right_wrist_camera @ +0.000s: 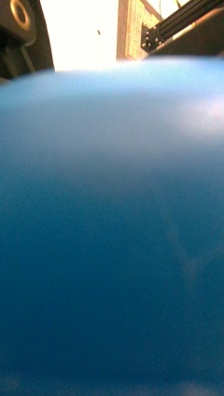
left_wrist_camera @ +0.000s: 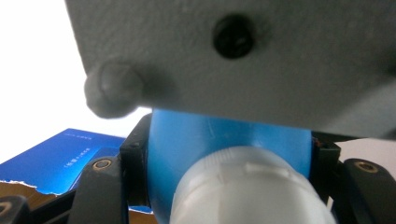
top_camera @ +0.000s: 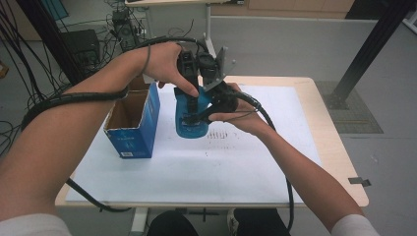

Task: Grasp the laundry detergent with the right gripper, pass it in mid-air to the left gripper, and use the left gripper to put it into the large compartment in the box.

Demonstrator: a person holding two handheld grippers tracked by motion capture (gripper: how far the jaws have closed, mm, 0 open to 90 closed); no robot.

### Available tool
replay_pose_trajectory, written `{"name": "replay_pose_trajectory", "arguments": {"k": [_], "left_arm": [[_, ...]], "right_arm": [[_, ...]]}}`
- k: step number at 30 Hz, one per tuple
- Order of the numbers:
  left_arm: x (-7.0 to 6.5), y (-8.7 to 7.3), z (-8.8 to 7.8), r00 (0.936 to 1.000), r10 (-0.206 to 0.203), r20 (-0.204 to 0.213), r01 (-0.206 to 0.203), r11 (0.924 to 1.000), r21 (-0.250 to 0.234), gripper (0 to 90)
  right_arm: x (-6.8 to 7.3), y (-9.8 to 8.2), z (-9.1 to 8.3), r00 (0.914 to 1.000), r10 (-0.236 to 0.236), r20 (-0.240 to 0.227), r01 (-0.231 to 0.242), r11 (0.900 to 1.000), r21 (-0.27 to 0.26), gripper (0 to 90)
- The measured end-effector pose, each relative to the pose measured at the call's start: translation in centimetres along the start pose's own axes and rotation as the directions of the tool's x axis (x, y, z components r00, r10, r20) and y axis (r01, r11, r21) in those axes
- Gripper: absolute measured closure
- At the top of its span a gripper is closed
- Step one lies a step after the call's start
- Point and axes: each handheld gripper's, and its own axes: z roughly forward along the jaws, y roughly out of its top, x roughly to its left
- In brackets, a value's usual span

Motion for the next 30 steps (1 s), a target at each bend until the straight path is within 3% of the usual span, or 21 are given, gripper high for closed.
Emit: {"name": "replay_pose_trajectory", "arguments": {"k": [3, 30], "left_arm": [[0.01, 0.01, 0.21, 1.0, 0.0, 0.002, 0.0, 1.0, -0.001, 37.4], [0.02, 0.13, 0.1, 1.0, 0.003, -0.004, -0.003, 0.9999, -0.01, 37.4]], "right_arm": [[0.12, -0.2, 0.0, 0.9997, 0.021, 0.01, -0.021, 1.0, 0.003, 43.2], [-0.07, -0.32, -0.07, 0.9999, 0.01, -0.003, -0.01, 1.0, -0.011, 42.8]]}}
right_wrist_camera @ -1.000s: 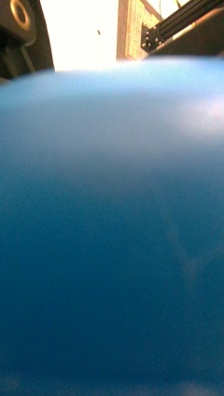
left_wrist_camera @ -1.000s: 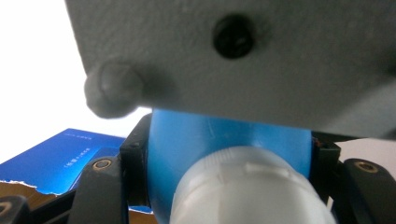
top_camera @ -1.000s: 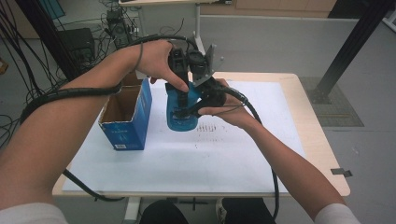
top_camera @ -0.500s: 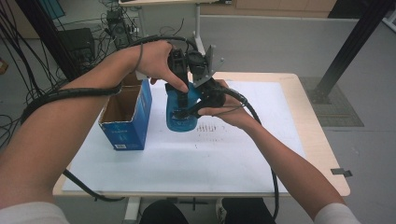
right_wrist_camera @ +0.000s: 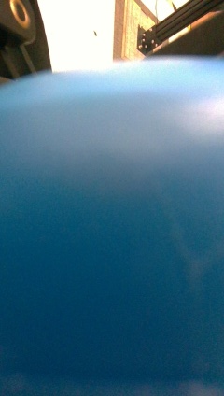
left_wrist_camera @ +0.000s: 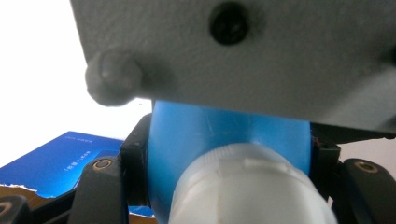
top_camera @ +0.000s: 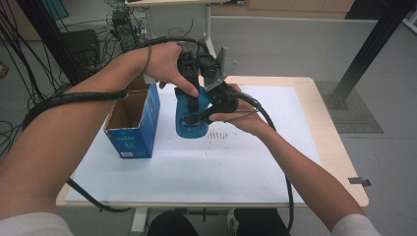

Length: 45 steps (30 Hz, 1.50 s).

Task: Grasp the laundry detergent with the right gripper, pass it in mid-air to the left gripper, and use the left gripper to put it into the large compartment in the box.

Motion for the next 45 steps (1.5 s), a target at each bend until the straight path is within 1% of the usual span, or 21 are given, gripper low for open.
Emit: {"name": "replay_pose_trajectory", "arguments": {"k": [2, 4, 10, 14, 17, 19, 21, 22, 24, 26, 30, 31, 32, 35, 36, 37, 41, 45], "left_arm": [[-0.01, 0.0, 0.0, 1.0, 0.0, 0.002, 0.0, 1.0, 0.001, 37.4], [0.01, -0.06, 0.0, 1.0, -0.003, 0.001, 0.003, 1.0, -0.01, 37.4], [-0.01, -0.09, -0.13, 1.0, -0.008, 0.001, 0.008, 0.9999, -0.01, 37.4], [0.0, -0.16, -0.13, 0.9998, -0.017, 0.003, 0.017, 0.9997, -0.019, 37.4], [-0.01, -0.16, -0.17, 0.9998, -0.018, 0.002, 0.018, 0.9997, -0.018, 37.4], [-0.02, -0.14, -0.18, 0.9999, -0.017, 0.002, 0.017, 0.9997, -0.016, 37.4], [-0.03, -0.12, -0.2, 0.9999, -0.016, 0.0, 0.016, 0.9998, -0.013, 37.4], [0.0, -0.13, -0.21, 0.9999, -0.014, 0.0, 0.014, 0.9998, -0.01, 37.4], [-0.02, -0.12, -0.22, 0.9999, -0.013, -0.002, 0.013, 0.9999, -0.008, 37.4], [-0.03, -0.13, -0.23, 0.9999, -0.014, -0.002, 0.014, 0.9999, -0.006, 37.4], [-0.05, -0.21, -0.2, 0.9999, -0.016, -0.001, 0.016, 0.9998, -0.006, 37.4], [-0.04, -0.24, -0.21, 0.9999, -0.017, -0.002, 0.017, 0.9998, -0.006, 37.4], [-0.04, -0.25, -0.22, 0.9998, -0.018, -0.002, 0.018, 0.9998, -0.006, 37.4], [-0.01, -0.32, -0.28, 0.9998, -0.018, -0.002, 0.018, 0.9998, -0.009, 37.4], [-0.03, -0.33, -0.3, 0.9998, -0.018, -0.002, 0.018, 0.9998, -0.009, 37.4], [-0.04, -0.34, -0.33, 0.9999, -0.013, -0.005, 0.013, 0.9999, -0.009, 37.4], [-0.11, -0.42, -0.34, 0.9998, -0.02, -0.001, 0.02, 0.9997, -0.015, 37.4], [-0.17, -0.37, -0.34, 0.9998, -0.019, -0.002, 0.019, 0.9997, -0.016, 37.4]], "right_arm": [[0.04, -0.02, -0.02, 1.0, 0.001, -0.001, -0.001, 1.0, 0.002, 42.7], [0.03, -0.03, -0.03, 1.0, 0.002, -0.001, -0.002, 1.0, 0.0, 42.7], [-0.02, -0.01, -0.07, 1.0, 0.001, -0.004, -0.001, 1.0, -0.009, 42.5], [-0.08, -0.03, -0.08, 1.0, 0.001, -0.008, -0.001, 1.0, -0.015, 42.3], [-0.05, -0.04, -0.11, 0.9998, 0.01, -0.017, -0.011, 1.0, -0.022, 42.1], [-0.11, -0.06, -0.11, 0.9999, 0.002, -0.013, -0.002, 1.0, -0.021, 42.0], [-0.09, -0.05, -0.08, 0.9998, 0.007, -0.019, -0.008, 1.0, -0.027, 41.9], [-0.18, -0.08, -0.07, 0.9999, 0.001, -0.012, -0.001, 1.0, -0.025, 41.7], [-0.16, -0.1, -0.05, 0.9996, 0.016, -0.023, -0.017, 0.999, -0.034, 41.0], [-0.16, -0.13, -0.03, 0.9995, 0.021, -0.022, -0.022, 0.999, -0.035, 40.4], [-0.14, -0.15, 0.05, 0.9996, 0.019, -0.019, -0.02, 0.999, -0.035, 39.8], [-0.2, -0.16, 0.06, 0.9999, 0.01, -0.013, -0.011, 0.999, -0.032, 39.8], [-0.15, -0.14, 0.08, 0.9997, 0.019, -0.018, -0.02, 0.999, -0.036, 39.7], [-0.25, -0.17, 0.08, 0.9998, 0.015, -0.012, -0.015, 0.999, -0.035, 39.2], [-0.18, -0.15, 0.09, 0.9995, 0.026, -0.019, -0.027, 0.999, -0.04, 38.9], [-0.17, -0.15, 0.08, 0.9995, 0.027, -0.018, -0.028, 0.999, -0.04, 38.9], [-0.12, -0.14, 0.06, 0.9995, 0.027, -0.019, -0.028, 0.999, -0.04, 38.1], [-0.06, -0.16, 0.04, 0.999, 0.039, -0.021, -0.04, 0.999, -0.036, 37.2]]}}
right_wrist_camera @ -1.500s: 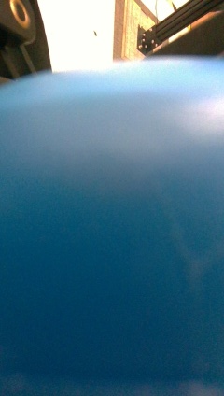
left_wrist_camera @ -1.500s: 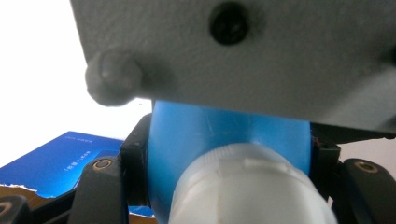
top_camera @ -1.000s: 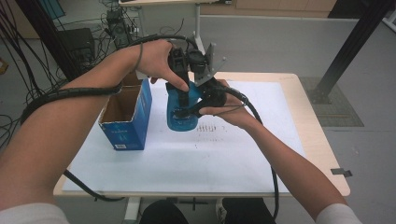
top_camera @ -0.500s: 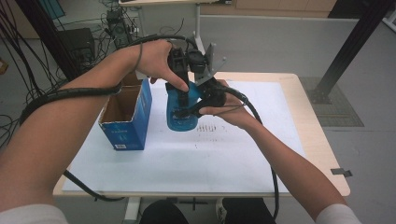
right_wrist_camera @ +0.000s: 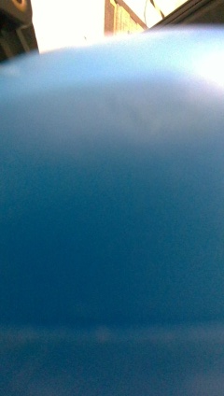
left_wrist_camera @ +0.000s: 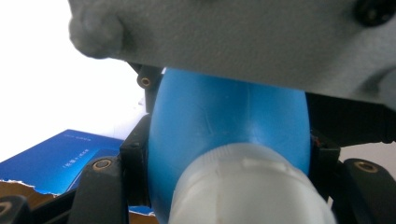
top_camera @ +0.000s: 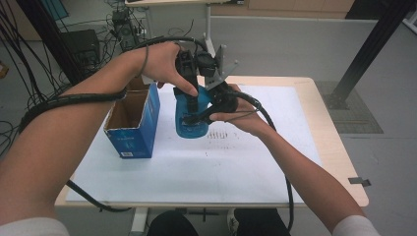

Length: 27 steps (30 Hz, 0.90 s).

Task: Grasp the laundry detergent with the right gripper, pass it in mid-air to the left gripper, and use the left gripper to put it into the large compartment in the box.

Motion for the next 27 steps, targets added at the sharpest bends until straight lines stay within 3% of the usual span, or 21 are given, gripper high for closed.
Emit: {"name": "replay_pose_trajectory", "arguments": {"k": [27], "left_arm": [[0.05, 0.01, -0.24, 0.9999, -0.014, 0.007, 0.014, 0.9999, 0.001, 37.4]], "right_arm": [[0.0, -0.07, 0.02, 1.0, 0.007, -0.002, -0.007, 1.0, -0.007, 34.8]]}}
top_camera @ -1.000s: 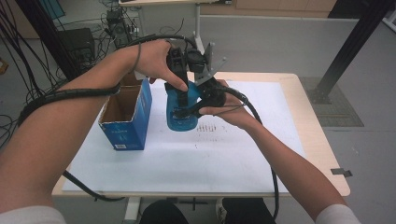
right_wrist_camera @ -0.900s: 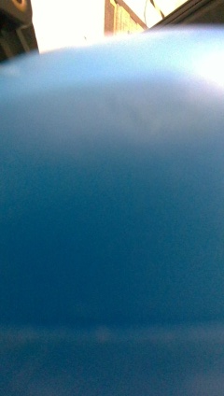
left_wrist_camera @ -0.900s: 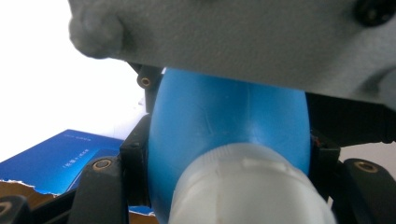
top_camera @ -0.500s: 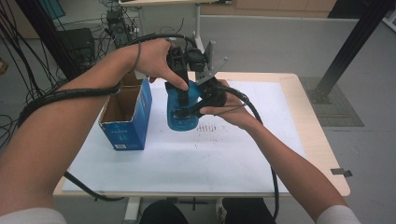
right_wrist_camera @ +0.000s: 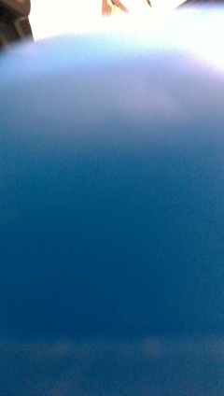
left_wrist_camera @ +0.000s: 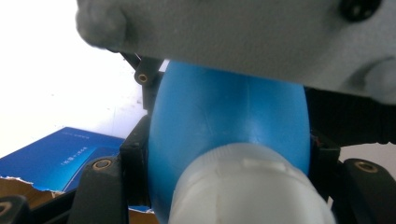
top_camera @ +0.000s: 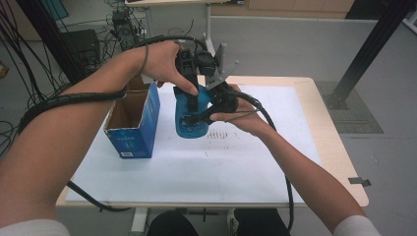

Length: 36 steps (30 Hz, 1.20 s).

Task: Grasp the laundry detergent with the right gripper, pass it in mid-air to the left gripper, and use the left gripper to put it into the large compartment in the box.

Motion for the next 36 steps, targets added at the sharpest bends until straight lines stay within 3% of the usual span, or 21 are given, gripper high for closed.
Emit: {"name": "replay_pose_trajectory", "arguments": {"k": [5, 10, 11, 13, 19, 21, 24, 28, 31, 33, 34, 35, 36], "left_arm": [[0.0, 0.1, 0.0, 1.0, 0.001, 0.003, -0.001, 1.0, -0.003, 37.4], [0.1, 0.1, -0.2, 1.0, -0.004, 0.007, 0.004, 1.0, -0.001, 37.3], [0.1, 0.1, -0.2, 0.9999, -0.008, 0.008, 0.008, 1.0, 0.002, 37.3], [0.2, 0.1, -0.2, 0.9999, -0.016, 0.005, 0.016, 0.9999, 0.005, 37.3], [0.8, -0.3, -0.5, 0.9974, -0.072, 0.008, 0.072, 0.9974, 0.008, 37.3], [1.1, -0.5, -0.7, 0.9944, -0.105, 0.014, 0.105, 0.9944, 0.013, 37.2], [1.5, -0.9, -1.2, 0.9878, -0.155, 0.009, 0.155, 0.9878, 0.009, 37.2], [2.2, -1.5, -2.4, 0.9672, -0.254, 0.002, 0.254, 0.9672, 0.002, 37.2], [2.8, -2.2, -3.7, 0.9397, -0.342, -0.007, 0.342, 0.9397, 0.001, 37.1], [3.3, -2.8, -4.6, 0.914, -0.406, -0.011, 0.405, 0.9141, -0.008, 37.1], [3.4, -3.0, -5.0, 0.9046, -0.426, -0.011, 0.426, 0.9047, -0.012, 37.1], [3.7, -3.4, -5.5, 0.8885, -0.459, -0.011, 0.458, 0.8885, -0.019, 37.1], [3.9, -3.7, -5.9, 0.8773, -0.48, -0.011, 0.479, 0.8772, -0.027, 37.1]], "right_arm": [[-0.1, -0.1, 0.1, 1.0, 0.006, 0.0, -0.006, 1.0, 0.006, 32.5], [-0.2, -0.3, -0.3, 0.9994, 0.006, 0.033, -0.006, 1.0, 0.019, 23.4], [-0.2, -0.3, -0.4, 0.9996, 0.012, 0.026, -0.012, 1.0, 0.02, 22.9], [-0.1, -0.5, -0.7, 0.998, 0.02, 0.061, -0.023, 0.999, 0.043, 15.9], [-0.2, -1.0, -2.5, 0.9943, 0.074, 0.077, -0.078, 0.996, 0.05, 11.2], [-0.2, -1.3, -3.3, 0.9875, 0.11, 0.113, -0.117, 0.992, 0.056, 9.0], [-0.1, -1.9, -4.7, 0.9653, 0.17, 0.199, -0.189, 0.978, 0.085, 3.4], [0.2, -2.5, -6.2, 0.9449, 0.211, 0.25, -0.261, 0.947, 0.186, 2.5], [0.7, -2.9, -7.4, 0.9324, 0.212, 0.293, -0.282, 0.933, 0.222, 2.7], [1.0, -3.1, -8.3, 0.9267, 0.206, 0.314, -0.287, 0.928, 0.238, 2.8], [1.2, -3.2, -8.9, 0.9227, 0.208, 0.324, -0.294, 0.924, 0.243, 2.8], [1.3, -3.2, -9.2, 0.9208, 0.207, 0.331, -0.297, 0.922, 0.249, 2.8], [1.4, -3.3, -9.7, 0.9174, 0.206, 0.34, -0.302, 0.918, 0.258, 2.9]]}}
